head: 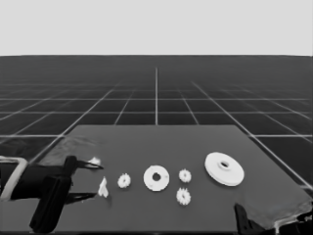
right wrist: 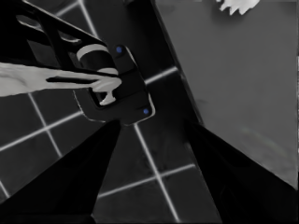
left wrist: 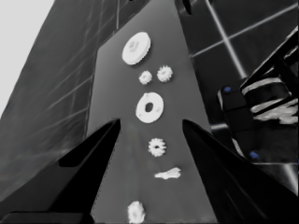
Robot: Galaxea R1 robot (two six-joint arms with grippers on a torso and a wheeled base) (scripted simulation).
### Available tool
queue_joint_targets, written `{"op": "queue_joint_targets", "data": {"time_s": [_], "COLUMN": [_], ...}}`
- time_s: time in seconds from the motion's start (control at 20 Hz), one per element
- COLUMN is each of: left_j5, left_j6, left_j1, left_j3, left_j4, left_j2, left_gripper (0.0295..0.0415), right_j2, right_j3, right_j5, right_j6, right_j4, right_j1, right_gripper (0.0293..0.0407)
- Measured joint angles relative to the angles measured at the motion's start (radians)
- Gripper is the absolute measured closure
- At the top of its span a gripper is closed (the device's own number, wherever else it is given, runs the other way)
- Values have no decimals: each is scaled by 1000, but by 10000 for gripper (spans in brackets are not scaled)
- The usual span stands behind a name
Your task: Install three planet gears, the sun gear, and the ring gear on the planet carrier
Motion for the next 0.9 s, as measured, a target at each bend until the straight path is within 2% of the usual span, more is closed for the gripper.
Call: {"op": "queue_joint_targets", "data": {"time_s": [0.05, 0.1, 0.15, 0.2, 0.25, 0.3, 0.35, 0.4, 0.5, 0.65, 0.7, 0.75, 0.8, 0.9], "left_j5": [-20, -31, -38, 417, 911, 933, 911, 885, 862, 855, 816, 788, 764, 734], "left_j6": [1, 2, 2, -484, -984, -1408, -1575, -1641, -1681, -1687, -1692, -1672, -1645, -1613], "left_j1": [-26, -42, -51, -11, -3, -3, 11, 26, 43, 51, 205, 339, 411, 468], "left_j3": [-28, -46, -56, -72, -163, -358, -529, -651, -785, -854, -854, -895, -946, -1009], "left_j4": [30, 47, 58, 540, 456, 154, -30, -135, -232, -273, -92, 14, 69, 113], "left_j2": [1, 1, 2, 249, 557, 714, 758, 776, 798, 811, 809, 821, 836, 856], "left_gripper": [414, 396, 364, 335, 316, 306, 313, 319, 325, 326, 326, 326, 326, 326], "right_j2": [-6, -9, -11, -12, -13, -13, -13, -14, -14, -14, -14, -14, -14, -14], "right_j3": [-23, -37, -45, -50, -52, -54, -55, -55, -55, -56, -56, -56, -56, -56], "right_j5": [-10, -15, -19, -21, -22, -23, -23, -23, -23, -23, -23, -23, -23, -23], "right_j6": [1, 2, 3, 3, 3, 3, 3, 3, 3, 3, 3, 3, 3, 3], "right_j4": [-31, -49, -60, -66, -70, -72, -73, -74, -75, -75, -75, -75, -75, -75], "right_j1": [20, 32, 39, 43, 45, 47, 47, 48, 48, 48, 48, 48, 48, 48], "right_gripper": [392, 363, 332, 320, 317, 316, 315, 315, 315, 315, 315, 315, 315, 315]}}
